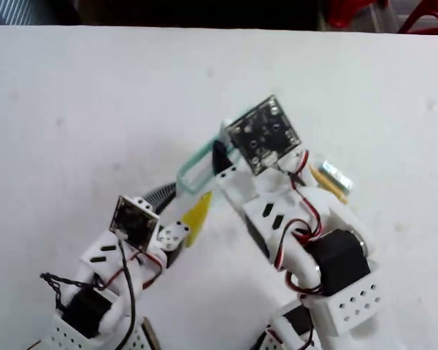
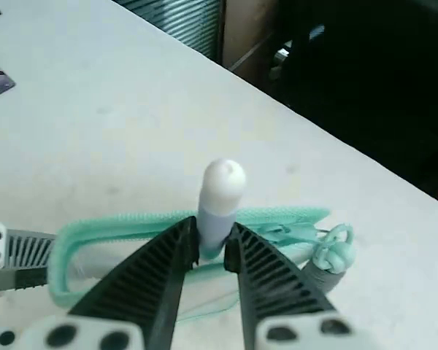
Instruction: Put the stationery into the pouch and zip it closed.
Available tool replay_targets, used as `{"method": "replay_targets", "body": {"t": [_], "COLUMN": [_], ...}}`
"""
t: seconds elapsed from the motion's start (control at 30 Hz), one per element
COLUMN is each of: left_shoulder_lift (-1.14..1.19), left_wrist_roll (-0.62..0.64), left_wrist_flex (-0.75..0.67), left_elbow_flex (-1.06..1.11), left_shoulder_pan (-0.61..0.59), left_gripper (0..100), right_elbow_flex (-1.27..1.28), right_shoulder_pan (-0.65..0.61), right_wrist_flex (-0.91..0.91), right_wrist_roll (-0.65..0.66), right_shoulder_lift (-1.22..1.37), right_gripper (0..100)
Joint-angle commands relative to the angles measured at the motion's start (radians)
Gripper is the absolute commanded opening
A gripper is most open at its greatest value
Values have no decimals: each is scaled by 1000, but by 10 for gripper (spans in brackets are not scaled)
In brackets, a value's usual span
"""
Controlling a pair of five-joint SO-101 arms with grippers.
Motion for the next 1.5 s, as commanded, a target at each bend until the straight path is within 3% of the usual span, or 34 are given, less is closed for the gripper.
{"method": "replay_targets", "body": {"t": [0.0,0.13,0.33,0.63,0.83,0.9,1.27,1.47], "left_shoulder_lift": [10,10,10,10,10,10,10,10], "left_wrist_roll": [-8,-8,-8,-8,-9,-11,-11,-12], "left_wrist_flex": [6,6,6,6,6,6,6,6], "left_elbow_flex": [-2,-2,-2,-2,-2,-2,-2,-2], "left_shoulder_pan": [10,10,10,10,10,10,10,10], "left_gripper": [169,169,169,169,169,169,169,169], "right_elbow_flex": [-35,-11,3,-66,-187,-178,-127,-175], "right_shoulder_pan": [-16,70,182,185,183,176,88,344], "right_wrist_flex": [-13,-15,-7,-105,-205,-214,-68,-13], "right_wrist_roll": [38,68,72,75,71,68,75,75], "right_shoulder_lift": [1,1,-2,-8,1,12,85,74], "right_gripper": [17,30,302,226,3,37,16,16]}}
